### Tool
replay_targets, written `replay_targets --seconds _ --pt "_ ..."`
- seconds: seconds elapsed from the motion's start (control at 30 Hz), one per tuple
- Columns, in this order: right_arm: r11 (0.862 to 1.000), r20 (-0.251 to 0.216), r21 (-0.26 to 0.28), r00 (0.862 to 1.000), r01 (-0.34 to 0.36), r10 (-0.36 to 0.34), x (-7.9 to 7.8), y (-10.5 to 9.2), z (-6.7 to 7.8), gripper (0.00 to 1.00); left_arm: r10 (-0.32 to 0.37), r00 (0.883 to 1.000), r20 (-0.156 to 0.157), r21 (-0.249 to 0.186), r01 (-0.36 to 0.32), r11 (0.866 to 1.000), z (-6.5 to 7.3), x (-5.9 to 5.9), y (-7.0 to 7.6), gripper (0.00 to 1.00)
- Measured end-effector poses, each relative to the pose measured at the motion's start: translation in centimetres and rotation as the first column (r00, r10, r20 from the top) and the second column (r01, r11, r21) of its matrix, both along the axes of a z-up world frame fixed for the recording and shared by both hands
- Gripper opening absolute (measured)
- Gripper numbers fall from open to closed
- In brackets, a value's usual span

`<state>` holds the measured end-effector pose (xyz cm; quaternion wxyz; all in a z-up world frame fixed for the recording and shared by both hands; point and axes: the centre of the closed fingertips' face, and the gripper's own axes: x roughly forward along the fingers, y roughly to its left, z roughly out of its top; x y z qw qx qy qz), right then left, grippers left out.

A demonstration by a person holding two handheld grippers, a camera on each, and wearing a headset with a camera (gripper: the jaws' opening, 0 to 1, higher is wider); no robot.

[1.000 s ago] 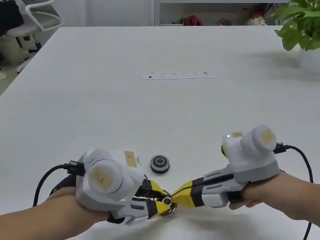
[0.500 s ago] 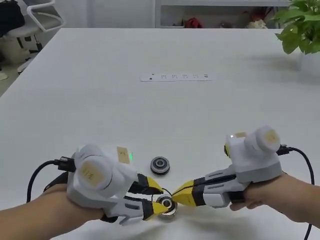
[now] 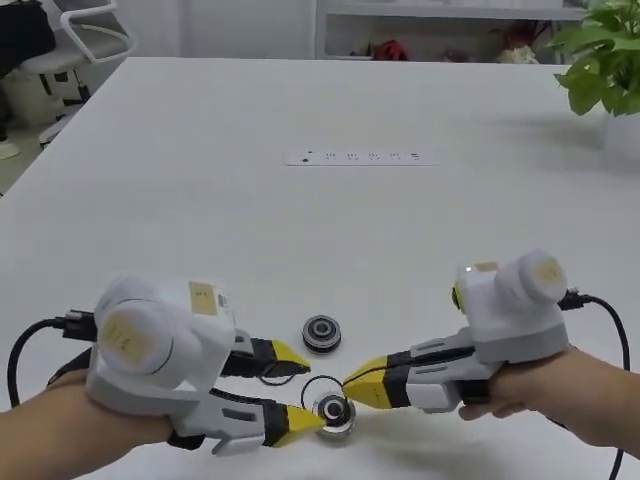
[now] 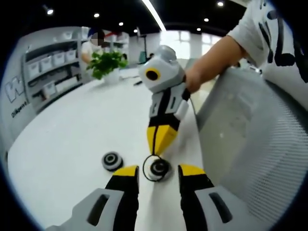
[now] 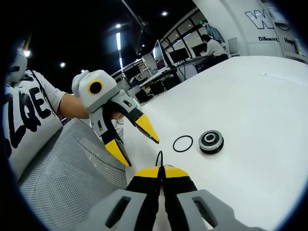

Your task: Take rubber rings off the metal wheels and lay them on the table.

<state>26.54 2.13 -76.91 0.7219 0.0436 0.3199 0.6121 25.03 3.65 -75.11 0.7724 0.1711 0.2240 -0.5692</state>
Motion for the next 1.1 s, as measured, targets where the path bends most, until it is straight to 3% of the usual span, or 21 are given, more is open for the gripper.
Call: replay_targets --seconds 0.27,0.6,0.83,1.1 --pt "1.0 0.017 0.012 1.0 0.01 -0.01 0.7 0.2 0.9 0.0 0.04 0.999 0.007 -0.023 -0.04 0.999 0.8 0.7 1.3 0.4" --pt "1.0 0.031 0.016 0.999 0.013 -0.014 1.8 1.2 1.2 0.0 0.095 0.995 0.007 -0.025 -0.094 0.995 0.9 1.6 3.2 0.46" --pt "1.0 0.037 0.013 0.999 0.013 -0.013 2.4 2.4 0.9 0.0 0.118 0.993 0.003 -0.027 -0.118 0.993 0.8 1.7 3.9 0.47" --pt "1.0 0.034 -0.018 0.999 0.01 -0.009 2.5 2.9 -0.5 0.0 0.137 0.991 -0.006 -0.028 -0.137 0.99 0.6 1.8 4.3 0.47"
